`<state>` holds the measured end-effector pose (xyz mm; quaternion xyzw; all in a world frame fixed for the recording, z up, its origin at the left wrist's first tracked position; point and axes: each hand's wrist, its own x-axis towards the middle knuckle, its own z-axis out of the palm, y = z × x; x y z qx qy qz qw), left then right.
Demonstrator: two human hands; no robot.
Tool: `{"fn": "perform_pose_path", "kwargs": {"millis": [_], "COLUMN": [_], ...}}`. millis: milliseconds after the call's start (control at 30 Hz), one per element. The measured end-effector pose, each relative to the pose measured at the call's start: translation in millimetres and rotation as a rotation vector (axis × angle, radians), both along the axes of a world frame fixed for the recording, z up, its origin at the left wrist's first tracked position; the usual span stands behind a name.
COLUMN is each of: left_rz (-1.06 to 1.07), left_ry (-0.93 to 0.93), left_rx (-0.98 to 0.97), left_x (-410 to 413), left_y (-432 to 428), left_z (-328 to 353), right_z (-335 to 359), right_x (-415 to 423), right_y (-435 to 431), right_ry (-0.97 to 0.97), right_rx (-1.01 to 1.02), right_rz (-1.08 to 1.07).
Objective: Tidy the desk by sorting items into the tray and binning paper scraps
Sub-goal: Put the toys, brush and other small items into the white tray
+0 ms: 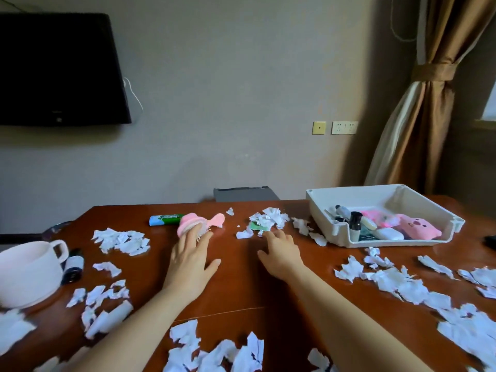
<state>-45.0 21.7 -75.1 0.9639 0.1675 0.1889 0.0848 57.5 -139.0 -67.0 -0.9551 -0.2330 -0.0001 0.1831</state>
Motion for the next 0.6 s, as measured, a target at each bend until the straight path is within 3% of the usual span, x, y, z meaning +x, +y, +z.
{"fn": "perform_pose_path", "kwargs": {"millis": [267,600], "left_rz": [0.136,0.172], "left_ry": [-0.185,-0.186], "left_rx": [-0.022,-0.183], "left_x": [18,43], "left_y": [26,49], "left_z": [-9,-10], "right_z": [-14,-15], "right_x": [16,31], "right_y": [10,18], "right_ry": [-0.125,-0.127], "right_rx": [0.050,0.009], "right_rz": [-0.091,-0.123]}}
